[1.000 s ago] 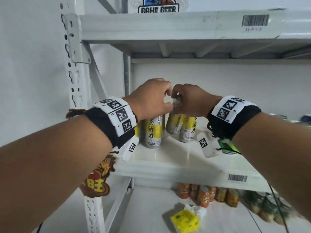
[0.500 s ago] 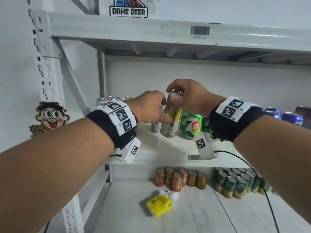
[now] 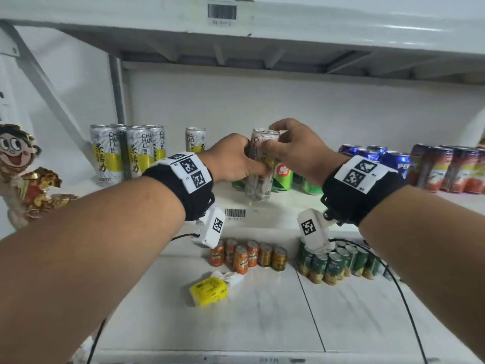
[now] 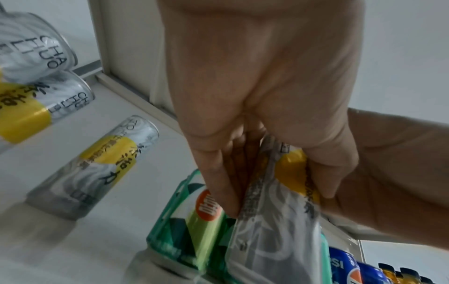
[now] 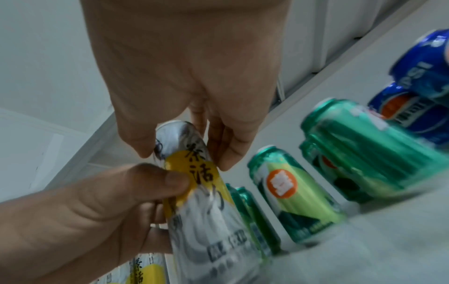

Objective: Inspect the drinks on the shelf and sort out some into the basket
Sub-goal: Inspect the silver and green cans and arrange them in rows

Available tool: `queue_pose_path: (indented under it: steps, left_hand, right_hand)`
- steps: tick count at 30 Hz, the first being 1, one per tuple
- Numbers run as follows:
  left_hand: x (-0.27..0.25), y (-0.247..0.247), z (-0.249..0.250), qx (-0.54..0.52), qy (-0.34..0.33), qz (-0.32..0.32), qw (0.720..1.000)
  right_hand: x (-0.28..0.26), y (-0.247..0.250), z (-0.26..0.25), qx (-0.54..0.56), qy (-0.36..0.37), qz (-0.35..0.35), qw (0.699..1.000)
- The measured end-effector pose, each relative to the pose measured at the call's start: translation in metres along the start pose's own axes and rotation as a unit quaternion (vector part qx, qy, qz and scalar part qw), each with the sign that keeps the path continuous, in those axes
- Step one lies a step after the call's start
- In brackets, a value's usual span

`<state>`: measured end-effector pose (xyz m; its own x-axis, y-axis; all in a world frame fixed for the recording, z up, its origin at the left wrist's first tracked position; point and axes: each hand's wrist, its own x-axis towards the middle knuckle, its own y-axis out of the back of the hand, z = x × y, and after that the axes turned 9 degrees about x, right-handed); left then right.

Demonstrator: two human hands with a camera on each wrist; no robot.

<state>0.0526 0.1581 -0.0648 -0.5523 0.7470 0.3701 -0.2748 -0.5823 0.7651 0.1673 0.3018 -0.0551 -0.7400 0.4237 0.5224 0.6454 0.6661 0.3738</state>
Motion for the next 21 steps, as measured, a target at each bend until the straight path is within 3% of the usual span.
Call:
queue_pose_path:
  steps: [4,13,17,21]
  left_hand:
    - [0.003,-0.016,0.006,-0.019,-0.003,0.002,1.000]
    - [0.010,-0.053,-0.019,-0.117,-0.003,0.070,0.991]
    - [0.004,-0.067,-0.034,-0.184,-0.004,0.067,0.981]
    - [-0.001,-0.076,-0.037,-0.172,-0.017,0.074,0.982]
  right_hand:
    - [-0.005,-0.002,0.028,0.121,-0.038,-0.010,0.992]
    - [-0.006,-0.006,0.074,0.262,-0.037,-0.026,0.964]
    - [-0.013,-0.009,0.083,0.291,-0.038,-0.015,0.956]
    - [-0.019,-0.002,0.084,0.262,-0.053,-0.024,0.963]
